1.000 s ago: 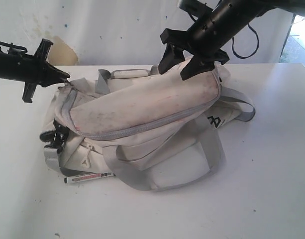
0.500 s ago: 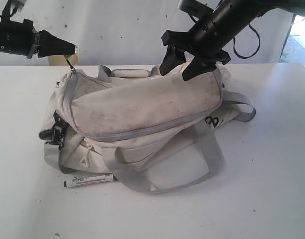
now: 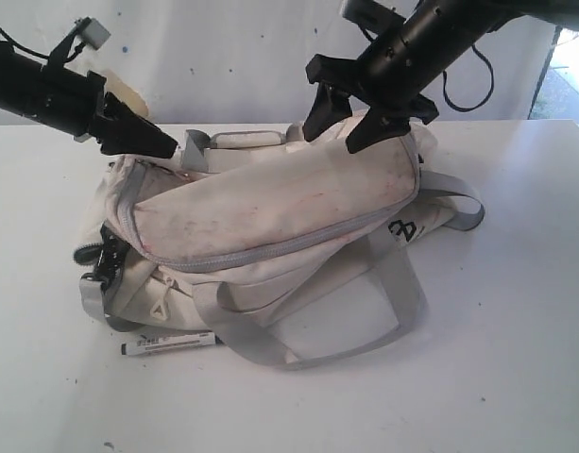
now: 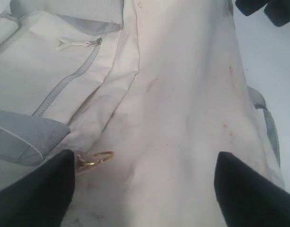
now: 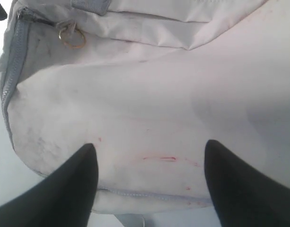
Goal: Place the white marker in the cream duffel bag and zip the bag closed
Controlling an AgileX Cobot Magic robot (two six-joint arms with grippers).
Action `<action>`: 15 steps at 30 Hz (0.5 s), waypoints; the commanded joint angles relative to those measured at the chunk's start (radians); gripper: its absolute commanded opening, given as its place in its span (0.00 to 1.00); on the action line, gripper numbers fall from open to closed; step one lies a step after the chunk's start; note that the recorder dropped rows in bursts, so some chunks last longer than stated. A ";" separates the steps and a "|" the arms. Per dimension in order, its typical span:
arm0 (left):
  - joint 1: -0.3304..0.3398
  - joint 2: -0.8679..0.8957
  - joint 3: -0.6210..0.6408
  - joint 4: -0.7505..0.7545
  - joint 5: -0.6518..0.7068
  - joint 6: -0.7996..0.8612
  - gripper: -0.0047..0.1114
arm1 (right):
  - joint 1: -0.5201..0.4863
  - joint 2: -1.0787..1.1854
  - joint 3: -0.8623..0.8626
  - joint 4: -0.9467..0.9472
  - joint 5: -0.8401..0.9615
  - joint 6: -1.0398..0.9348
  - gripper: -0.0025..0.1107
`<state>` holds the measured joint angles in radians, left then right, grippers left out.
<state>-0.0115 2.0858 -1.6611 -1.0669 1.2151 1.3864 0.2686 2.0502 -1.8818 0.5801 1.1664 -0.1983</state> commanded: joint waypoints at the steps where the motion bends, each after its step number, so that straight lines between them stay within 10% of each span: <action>1: 0.000 -0.020 -0.004 -0.038 0.006 -0.032 0.86 | 0.000 -0.013 -0.002 -0.002 -0.003 0.001 0.55; 9: 0.018 -0.033 -0.004 -0.033 -0.117 -0.601 0.61 | 0.000 -0.015 -0.002 0.067 -0.003 -0.012 0.55; 15: 0.058 -0.033 -0.004 0.040 -0.182 -0.931 0.73 | 0.000 -0.015 -0.012 0.080 0.031 -0.077 0.55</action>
<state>0.0452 2.0670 -1.6611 -1.0304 1.0476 0.5205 0.2686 2.0502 -1.8842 0.6482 1.1743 -0.2294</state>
